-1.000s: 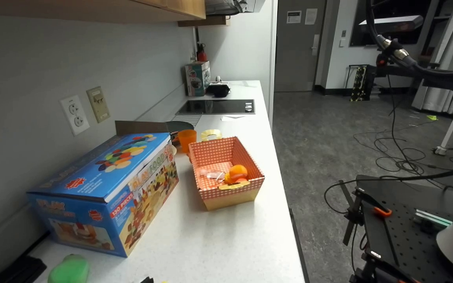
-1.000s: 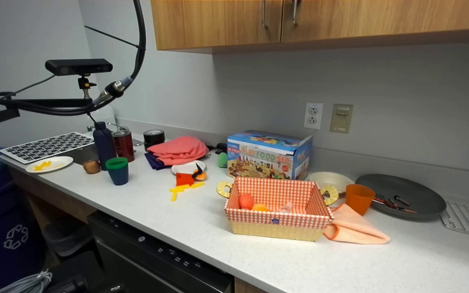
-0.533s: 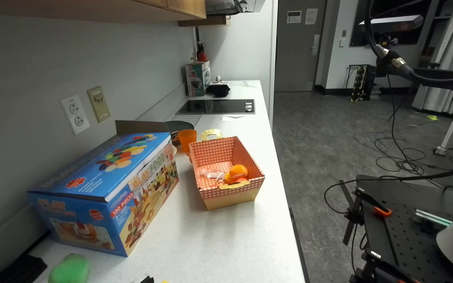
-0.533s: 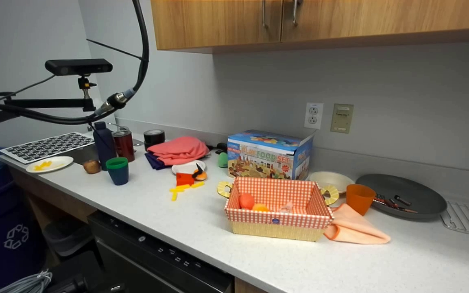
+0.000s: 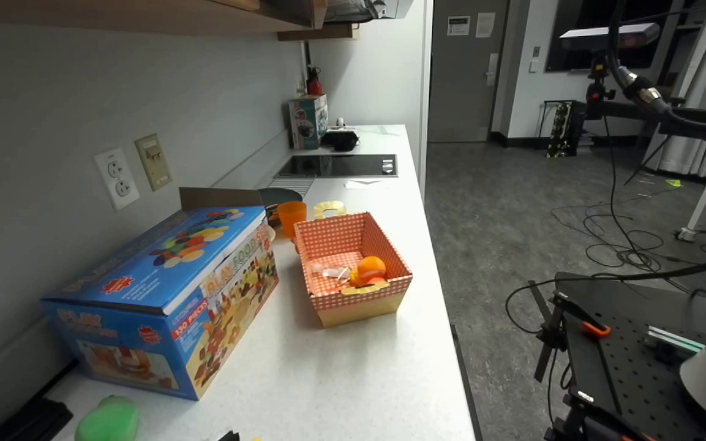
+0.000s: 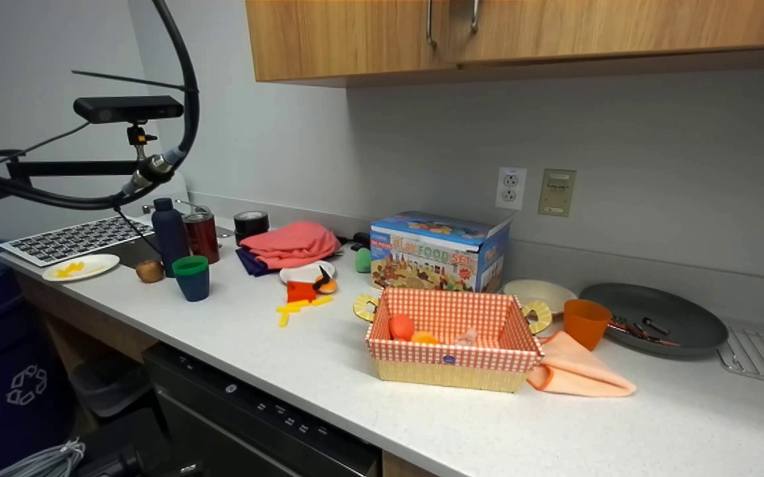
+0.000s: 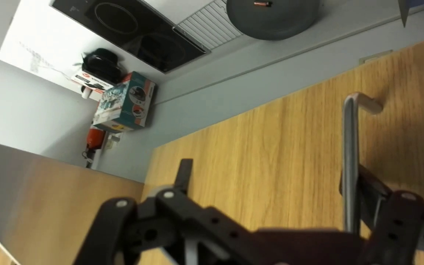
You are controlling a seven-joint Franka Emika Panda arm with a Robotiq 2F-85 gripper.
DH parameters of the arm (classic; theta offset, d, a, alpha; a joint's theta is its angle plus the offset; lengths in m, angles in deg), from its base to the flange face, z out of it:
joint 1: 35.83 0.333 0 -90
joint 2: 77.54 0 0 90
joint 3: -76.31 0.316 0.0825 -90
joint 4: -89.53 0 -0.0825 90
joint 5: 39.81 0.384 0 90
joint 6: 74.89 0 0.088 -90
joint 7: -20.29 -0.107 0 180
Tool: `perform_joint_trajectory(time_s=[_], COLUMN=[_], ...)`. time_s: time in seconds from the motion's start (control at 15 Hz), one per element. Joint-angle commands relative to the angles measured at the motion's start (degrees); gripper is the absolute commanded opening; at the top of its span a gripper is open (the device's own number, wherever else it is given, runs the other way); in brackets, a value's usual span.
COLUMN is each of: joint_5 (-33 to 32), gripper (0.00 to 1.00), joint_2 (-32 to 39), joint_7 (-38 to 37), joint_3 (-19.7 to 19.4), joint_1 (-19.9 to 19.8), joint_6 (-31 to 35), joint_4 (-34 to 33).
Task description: Open the top right cabinet door
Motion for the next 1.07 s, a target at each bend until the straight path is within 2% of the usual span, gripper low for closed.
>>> perform_joint_trajectory(time_s=[0.0, 0.27, 0.47, 0.67, 0.8, 1.0], joint_5=[2.5, 7.9, 17.3, 29.8, 33.9, 36.4], gripper=[1.00, 1.00, 1.00, 1.00, 1.00, 1.00], joint_2=[-11.2, -18.6, -23.3, -27.6, -30.8, -34.4], joint_7=[-1.3, -1.6, 4.6, 13.3, 17.5, 21.5], joint_3=[-1.6, -2.5, -6.5, -12.4, -13.0, -12.2], joint_1=[-3.3, -7.3, -5.8, -2.3, -2.9, -3.5], joint_6=[-2.6, -0.3, 1.5, 2.6, -1.3, -9.8], joint_4=[9.5, 15.8, 19.8, 22.5, 22.7, 21.9])
